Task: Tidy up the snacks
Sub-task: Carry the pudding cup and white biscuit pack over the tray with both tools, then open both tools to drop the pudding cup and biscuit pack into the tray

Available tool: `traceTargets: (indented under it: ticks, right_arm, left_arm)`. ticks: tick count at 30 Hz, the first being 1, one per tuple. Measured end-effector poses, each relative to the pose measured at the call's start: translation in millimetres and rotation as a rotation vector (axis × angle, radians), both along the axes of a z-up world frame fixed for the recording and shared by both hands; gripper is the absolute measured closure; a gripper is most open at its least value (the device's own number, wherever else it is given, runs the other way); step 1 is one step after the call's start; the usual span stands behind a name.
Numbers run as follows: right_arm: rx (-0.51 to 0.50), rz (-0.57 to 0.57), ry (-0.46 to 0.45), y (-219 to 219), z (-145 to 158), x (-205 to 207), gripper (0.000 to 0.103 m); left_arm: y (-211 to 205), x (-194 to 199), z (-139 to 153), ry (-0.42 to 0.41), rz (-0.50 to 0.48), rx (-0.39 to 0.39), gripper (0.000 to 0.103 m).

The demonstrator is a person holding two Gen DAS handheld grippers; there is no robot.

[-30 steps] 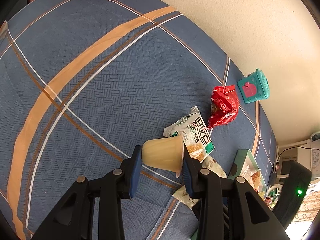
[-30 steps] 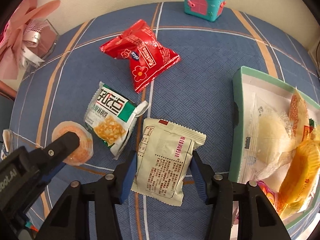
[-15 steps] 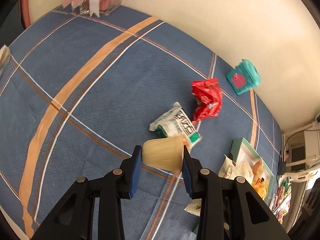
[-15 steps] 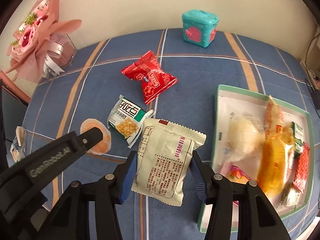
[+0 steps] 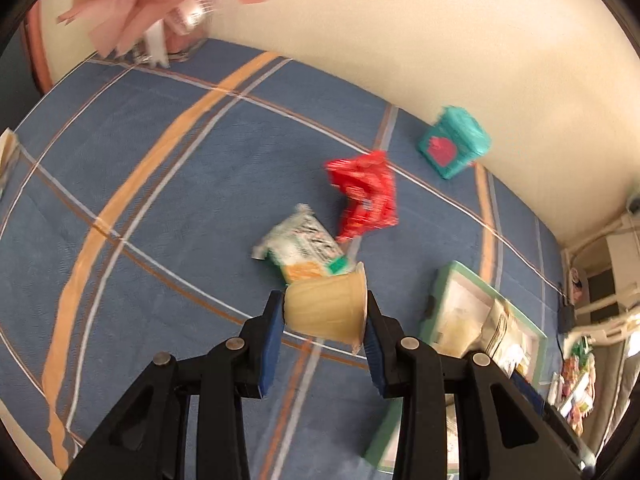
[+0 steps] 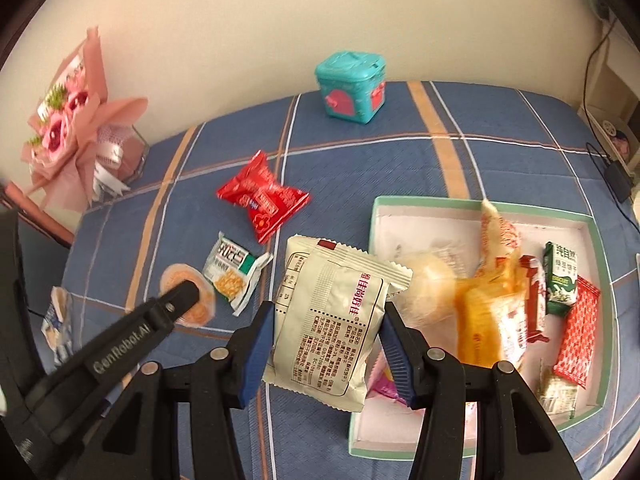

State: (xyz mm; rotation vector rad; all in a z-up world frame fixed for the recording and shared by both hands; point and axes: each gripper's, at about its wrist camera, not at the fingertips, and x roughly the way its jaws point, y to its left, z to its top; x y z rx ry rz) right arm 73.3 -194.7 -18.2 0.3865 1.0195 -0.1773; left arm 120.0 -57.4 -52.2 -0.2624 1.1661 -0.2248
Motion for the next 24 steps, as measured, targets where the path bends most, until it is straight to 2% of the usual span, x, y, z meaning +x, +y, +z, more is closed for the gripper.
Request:
traceTargets:
  ticks: [5, 9, 11, 16, 21, 24]
  right_arm:
    - [0.022, -0.095, -0.061, -54.3, 22.8, -21.5, 0.048]
    - [-0.028, -0.194, -0.039, -102.7, 22.9, -43.3, 0.048]
    - [-0.04, -0.245, 0.001, -127.2, 14.4, -53.4, 0.048]
    - [0.029, -0.308, 0.1, -170.4, -18.2, -65.3, 0.048]
    - [0.082, -0.333, 0.176, -182.6, -49.8, -69.0, 0.047]
    - [0.087, -0.332, 0.186, -184.1, -54.3, -68.3, 0.044]
  left_arm:
    - [-47.4, -17.4, 10.3, -0.022, -0.124, -0.01, 0.065]
    - [-90.0, -34.4, 6.0, 0.002, -0.239, -0.025, 0.065]
    - [-107.2, -42.6, 3.1, 0.018, -0.286, -0.028, 0.065]
    - [-135.4, -58.4, -4.4, 0.052, -0.365, -0.031, 0.065]
    - [-148.2, -63.5, -24.4, 0.121, -0.4, -0.022, 0.065]
    - [-147.6, -62.4, -29.4, 0.154, -0.395, -0.025, 0.062]
